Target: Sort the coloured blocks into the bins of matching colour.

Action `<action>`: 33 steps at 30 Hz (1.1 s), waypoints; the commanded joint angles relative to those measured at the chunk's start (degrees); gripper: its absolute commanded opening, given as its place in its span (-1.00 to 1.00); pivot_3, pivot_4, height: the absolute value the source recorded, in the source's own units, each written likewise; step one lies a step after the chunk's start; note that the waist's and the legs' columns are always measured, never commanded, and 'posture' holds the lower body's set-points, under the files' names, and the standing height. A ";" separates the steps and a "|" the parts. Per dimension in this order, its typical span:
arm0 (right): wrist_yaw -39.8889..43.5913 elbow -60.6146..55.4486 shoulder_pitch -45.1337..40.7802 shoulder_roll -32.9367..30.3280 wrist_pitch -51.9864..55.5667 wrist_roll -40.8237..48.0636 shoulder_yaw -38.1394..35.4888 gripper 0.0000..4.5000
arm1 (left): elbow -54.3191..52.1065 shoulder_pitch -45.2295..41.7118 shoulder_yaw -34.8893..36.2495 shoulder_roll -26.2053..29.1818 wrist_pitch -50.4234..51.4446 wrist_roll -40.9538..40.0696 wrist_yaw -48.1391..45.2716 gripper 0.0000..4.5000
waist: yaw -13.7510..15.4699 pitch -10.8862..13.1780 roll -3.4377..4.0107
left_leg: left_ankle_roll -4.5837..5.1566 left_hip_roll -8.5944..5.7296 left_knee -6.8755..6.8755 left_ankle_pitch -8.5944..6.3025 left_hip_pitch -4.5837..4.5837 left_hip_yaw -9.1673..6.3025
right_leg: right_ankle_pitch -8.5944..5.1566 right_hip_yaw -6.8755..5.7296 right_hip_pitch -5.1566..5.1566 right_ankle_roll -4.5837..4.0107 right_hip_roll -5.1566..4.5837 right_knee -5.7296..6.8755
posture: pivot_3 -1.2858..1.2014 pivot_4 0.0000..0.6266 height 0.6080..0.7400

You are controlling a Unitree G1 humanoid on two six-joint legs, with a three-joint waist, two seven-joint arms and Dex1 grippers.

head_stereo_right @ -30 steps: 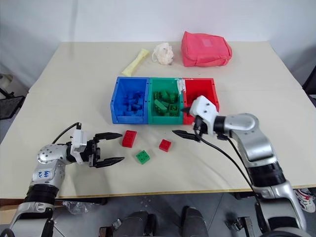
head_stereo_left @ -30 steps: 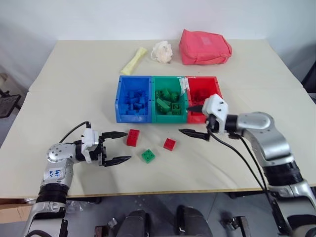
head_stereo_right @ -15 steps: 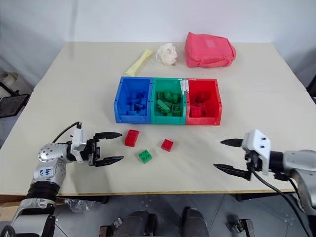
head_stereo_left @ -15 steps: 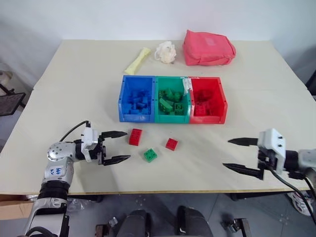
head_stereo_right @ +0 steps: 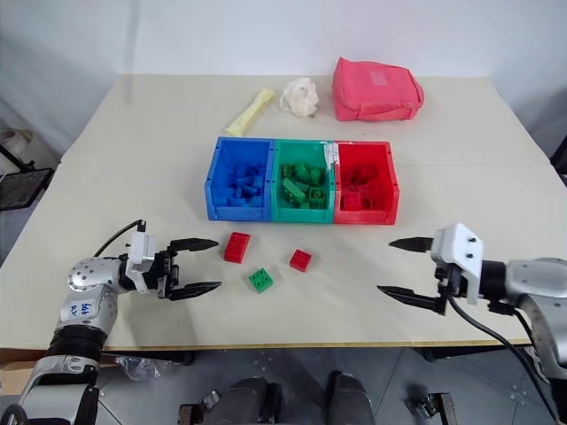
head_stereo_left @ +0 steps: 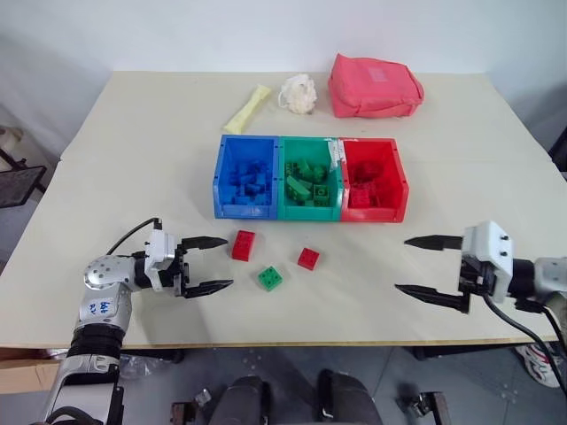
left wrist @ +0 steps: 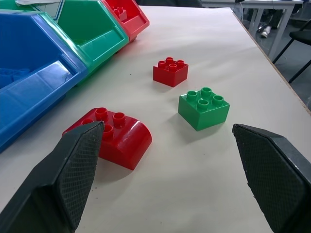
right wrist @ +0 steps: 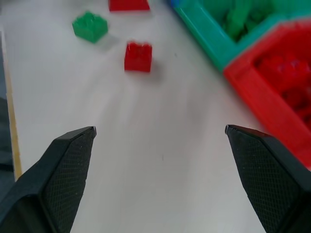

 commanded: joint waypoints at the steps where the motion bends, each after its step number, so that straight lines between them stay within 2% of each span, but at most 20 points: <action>1: -1.99 -0.02 -6.83 3.96 1.08 -1.39 7.72 0.98 | -2.80 0.75 0.76 0.29 0.28 -0.56 0.56 1.00 | -0.17 0.00 0.00 | -0.01 0.01 0.00 -0.01 0.00 -0.01 | 0.00 0.02 0.00 -0.01 0.00 0.02 | 0.03 -0.52 1.00; 7: -5.08 9.35 -16.67 12.00 -1.64 -9.57 19.20 0.98 | -5.92 2.51 0.64 -0.01 1.26 -1.04 1.30 1.00 | -0.08 0.01 0.01 | -0.01 -0.03 -0.01 -0.01 -0.03 -0.01 | -0.01 -0.11 -0.03 -0.01 0.04 0.04 | 0.03 -0.52 1.00; 14: -8.85 20.12 -21.48 19.72 -2.93 -15.29 24.80 0.98 | -9.16 4.86 1.17 0.47 2.29 -1.59 1.76 1.00 | -0.24 0.01 0.01 | -0.01 -0.05 -0.01 0.00 -0.03 -0.03 | -0.01 -0.29 -0.04 -0.02 0.05 0.13 | 0.03 -0.52 1.00; 18: -9.53 21.61 -22.07 21.54 -1.54 -15.58 25.16 0.65 | -10.34 5.74 1.42 0.59 2.65 -1.72 2.16 1.00 | -0.93 0.01 0.02 | 0.00 -0.04 -0.01 0.00 -0.03 -0.04 | -0.01 -0.31 -0.05 -0.02 0.07 0.16 | 0.03 -0.52 1.00; 19: -9.54 21.49 -22.09 21.69 -1.46 -15.64 25.14 0.46 | -10.56 5.91 1.47 0.61 2.75 -1.75 2.25 1.00 | -1.12 0.01 0.02 | -0.01 -0.02 -0.02 0.00 -0.03 -0.05 | -0.01 -0.32 -0.05 -0.02 0.09 0.17 | 0.03 -0.52 1.00; 25: -10.46 19.97 -21.50 21.99 -1.76 -15.59 24.86 -0.36 | -11.40 6.68 1.75 0.69 3.27 -1.99 2.28 1.00 | -1.47 0.01 0.02 | -0.01 -0.02 -0.02 0.00 -0.02 -0.06 | -0.01 -0.31 -0.08 -0.02 0.08 0.24 | 0.03 -0.52 1.00; 33: -11.58 12.80 -20.06 20.83 0.62 -11.83 20.82 -0.37 | -10.66 6.44 1.96 0.62 3.15 -1.83 2.08 1.00 | -1.40 0.01 0.02 | -0.01 -0.03 -0.02 -0.01 -0.02 -0.05 | -0.01 -0.29 -0.08 -0.02 0.07 0.24 | 0.03 -0.52 1.00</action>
